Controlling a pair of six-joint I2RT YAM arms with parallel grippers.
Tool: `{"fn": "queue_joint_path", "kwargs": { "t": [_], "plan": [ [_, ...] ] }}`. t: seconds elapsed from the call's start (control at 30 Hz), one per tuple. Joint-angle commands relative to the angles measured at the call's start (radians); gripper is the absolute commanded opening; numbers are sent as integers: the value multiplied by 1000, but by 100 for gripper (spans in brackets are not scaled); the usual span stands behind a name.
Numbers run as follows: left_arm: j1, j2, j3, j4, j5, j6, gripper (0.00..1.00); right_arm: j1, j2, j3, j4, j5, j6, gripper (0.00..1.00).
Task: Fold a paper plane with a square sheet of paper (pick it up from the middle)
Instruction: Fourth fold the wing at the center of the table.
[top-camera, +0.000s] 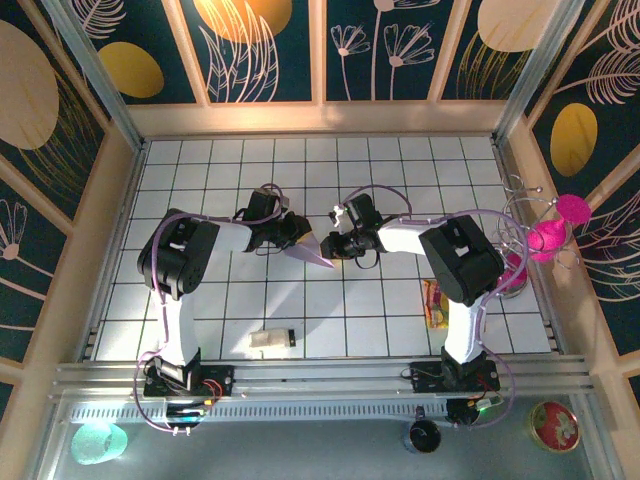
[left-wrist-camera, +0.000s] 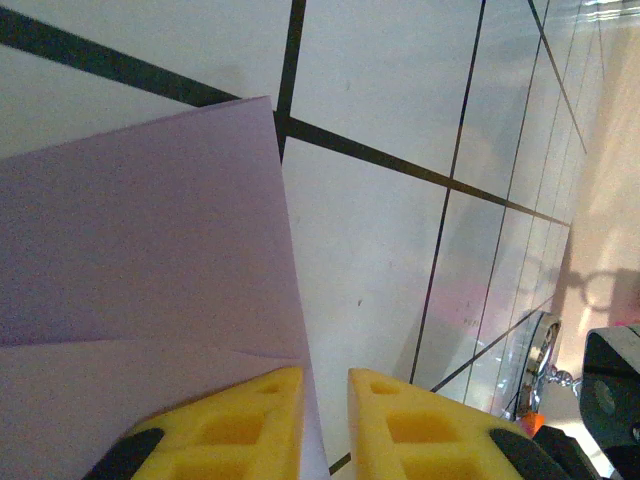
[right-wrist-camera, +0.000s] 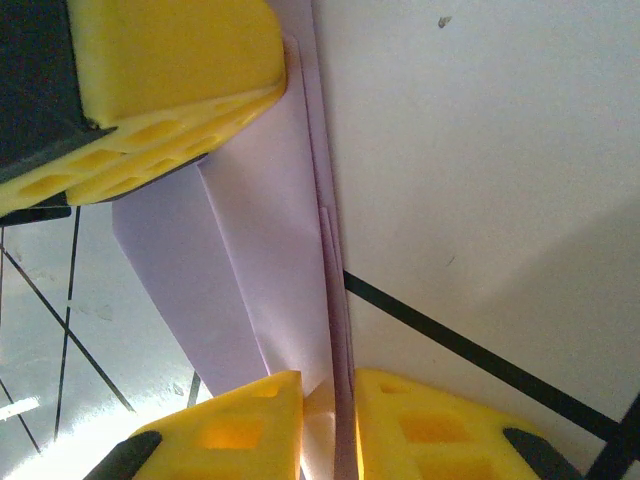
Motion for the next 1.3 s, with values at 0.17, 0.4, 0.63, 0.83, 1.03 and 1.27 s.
{"fn": "queue_joint_path", "kwargs": {
  "t": [0.17,0.4,0.63,0.83,1.03,1.27],
  "plan": [
    [-5,34,2,-70,-27,43,19,8,-35,0,-28,11,59,30],
    [-5,37,3,-71,-26,47,19,6,-115,5,18,-6,62,32],
    [-5,38,2,-74,-23,47,19,32,-83,30,25,-55,34,22],
    [-5,33,-3,-73,-25,46,19,41,-5,82,5,-81,27,17],
    [-5,31,-8,-74,-24,45,19,41,40,107,-20,-78,18,15],
    [-5,29,-16,-71,-23,40,19,39,62,96,-41,-59,15,14]
  ]
}}
